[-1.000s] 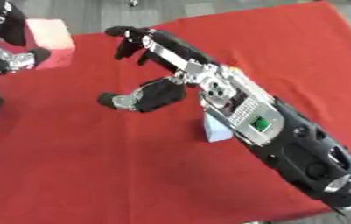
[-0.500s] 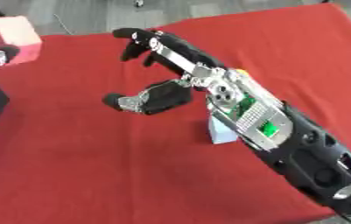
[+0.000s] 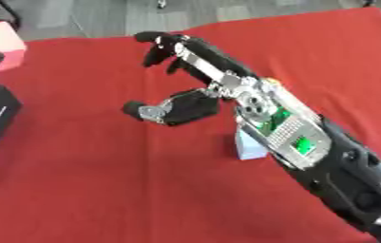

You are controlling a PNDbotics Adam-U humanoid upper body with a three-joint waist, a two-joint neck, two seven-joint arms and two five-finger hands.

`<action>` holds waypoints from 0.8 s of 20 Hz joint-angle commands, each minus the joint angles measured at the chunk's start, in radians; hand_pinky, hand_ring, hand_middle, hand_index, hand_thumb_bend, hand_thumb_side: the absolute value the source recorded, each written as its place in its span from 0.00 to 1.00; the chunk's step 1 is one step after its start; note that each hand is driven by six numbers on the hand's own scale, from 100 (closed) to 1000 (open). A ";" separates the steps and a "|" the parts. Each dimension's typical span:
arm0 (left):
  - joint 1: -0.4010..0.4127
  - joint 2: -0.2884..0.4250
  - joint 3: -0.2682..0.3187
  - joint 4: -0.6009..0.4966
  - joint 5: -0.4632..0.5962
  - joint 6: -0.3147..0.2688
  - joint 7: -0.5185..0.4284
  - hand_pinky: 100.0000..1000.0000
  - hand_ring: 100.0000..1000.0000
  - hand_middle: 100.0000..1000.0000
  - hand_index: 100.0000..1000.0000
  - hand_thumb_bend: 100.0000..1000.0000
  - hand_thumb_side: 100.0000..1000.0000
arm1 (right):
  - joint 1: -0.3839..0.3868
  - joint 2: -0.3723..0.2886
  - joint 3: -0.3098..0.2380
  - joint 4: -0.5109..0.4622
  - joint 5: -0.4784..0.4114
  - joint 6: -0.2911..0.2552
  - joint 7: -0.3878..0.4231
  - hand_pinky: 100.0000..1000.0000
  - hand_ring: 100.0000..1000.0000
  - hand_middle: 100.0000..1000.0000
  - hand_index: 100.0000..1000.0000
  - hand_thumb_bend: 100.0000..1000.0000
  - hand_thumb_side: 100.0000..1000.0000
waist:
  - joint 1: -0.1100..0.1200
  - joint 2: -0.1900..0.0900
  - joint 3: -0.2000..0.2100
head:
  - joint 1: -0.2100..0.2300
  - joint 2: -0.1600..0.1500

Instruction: Pick up the objects with one hand, pass them to the other hand, and then place them into the box on the other side of the table.

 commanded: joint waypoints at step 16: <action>0.118 0.116 0.115 0.178 0.028 0.025 0.101 0.66 0.55 0.39 0.43 0.00 0.00 | -0.012 -0.030 -0.022 -0.037 -0.019 0.012 -0.014 0.69 0.79 0.67 0.95 0.40 0.40 | -0.021 0.001 -0.005 | 0.107 -0.019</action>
